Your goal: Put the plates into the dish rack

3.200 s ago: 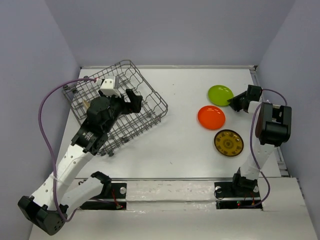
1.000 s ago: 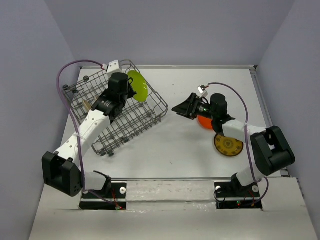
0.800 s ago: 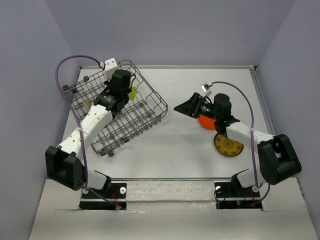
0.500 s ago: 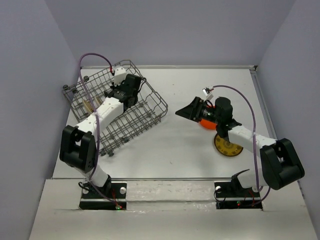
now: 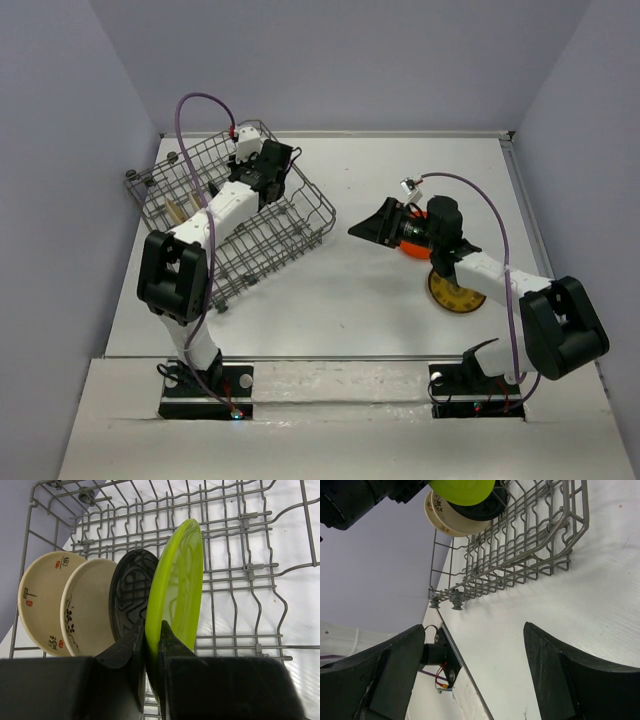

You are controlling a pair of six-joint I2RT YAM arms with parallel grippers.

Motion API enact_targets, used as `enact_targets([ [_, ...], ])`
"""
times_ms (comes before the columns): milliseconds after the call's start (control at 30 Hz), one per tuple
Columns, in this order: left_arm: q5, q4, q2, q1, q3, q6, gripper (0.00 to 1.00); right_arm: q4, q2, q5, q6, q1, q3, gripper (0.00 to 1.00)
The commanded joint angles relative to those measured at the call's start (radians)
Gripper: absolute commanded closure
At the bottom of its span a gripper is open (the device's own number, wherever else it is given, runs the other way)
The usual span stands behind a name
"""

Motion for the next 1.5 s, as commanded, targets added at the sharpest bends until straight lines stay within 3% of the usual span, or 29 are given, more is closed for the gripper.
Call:
enact_targets([
  [0, -0.078, 0.045, 0.029, 0.015, 0.066, 0.018, 0.95, 0.032, 0.010, -0.023, -0.010, 0.014, 0.018, 0.15],
  [833, -0.006, 0.151, 0.133, 0.043, 0.032, 0.049, 0.95, 0.041, 0.007, -0.058, 0.012, 0.032, 0.059, 0.15],
  [1133, 0.006, 0.148, 0.161, 0.052, 0.007, 0.029, 0.94, -0.043, -0.026, -0.026, -0.047, 0.032, 0.084, 0.15],
  [1300, 0.026, 0.146, 0.159, 0.052, -0.008, 0.018, 0.83, -0.056, -0.030, -0.025, -0.053, 0.032, 0.096, 0.15],
  [1400, 0.030, 0.142, 0.156, 0.052, -0.014, 0.014, 0.68, -0.077, -0.033, -0.014, -0.068, 0.032, 0.102, 0.14],
  [1467, 0.028, 0.139, 0.155, 0.052, -0.019, 0.009, 0.64, -0.120, -0.041, 0.007, -0.114, 0.032, 0.121, 0.13],
])
